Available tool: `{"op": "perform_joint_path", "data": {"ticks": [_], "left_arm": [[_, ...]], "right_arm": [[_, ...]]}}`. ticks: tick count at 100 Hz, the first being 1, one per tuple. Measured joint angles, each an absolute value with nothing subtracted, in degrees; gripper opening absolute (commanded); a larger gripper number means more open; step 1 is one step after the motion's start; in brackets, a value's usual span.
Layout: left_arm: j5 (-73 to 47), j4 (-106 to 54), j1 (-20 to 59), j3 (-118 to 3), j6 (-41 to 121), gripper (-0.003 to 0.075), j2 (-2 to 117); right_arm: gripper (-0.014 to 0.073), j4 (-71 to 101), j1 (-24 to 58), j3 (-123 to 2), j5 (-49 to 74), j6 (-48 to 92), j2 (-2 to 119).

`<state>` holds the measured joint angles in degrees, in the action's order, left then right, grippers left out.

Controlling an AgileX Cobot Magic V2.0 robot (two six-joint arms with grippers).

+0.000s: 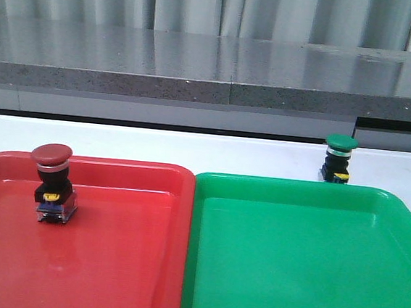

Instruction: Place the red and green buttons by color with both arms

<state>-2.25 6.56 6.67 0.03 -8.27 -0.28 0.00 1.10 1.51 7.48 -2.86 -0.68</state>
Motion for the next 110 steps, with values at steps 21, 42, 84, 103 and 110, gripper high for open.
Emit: {"op": "perform_joint_path", "data": {"ticks": [21,42,84,103,110], "left_arm": [[-1.73,6.56,6.67,0.03,-8.27,-0.0019,-0.28],[-1.56,6.56,6.67,0.03,-8.27,-0.0019,-0.28],[-1.56,6.56,6.58,0.03,-8.27,-0.0019,-0.28],[-1.56,6.61,6.58,0.03,-8.27,-0.0019,-0.28],[-1.56,6.69,6.58,0.03,-8.27,-0.0019,-0.28]], "right_arm": [[-0.0109,0.00,1.10,1.51,7.48,-2.86,-0.68],[-0.0109,0.00,1.10,1.51,7.48,-2.86,-0.68],[-0.0109,0.00,1.10,1.51,7.48,-2.86,-0.68],[-0.0109,0.00,1.10,1.51,7.48,-2.86,-0.68],[-0.0109,0.00,1.10,1.51,7.48,-2.86,-0.68]]}}
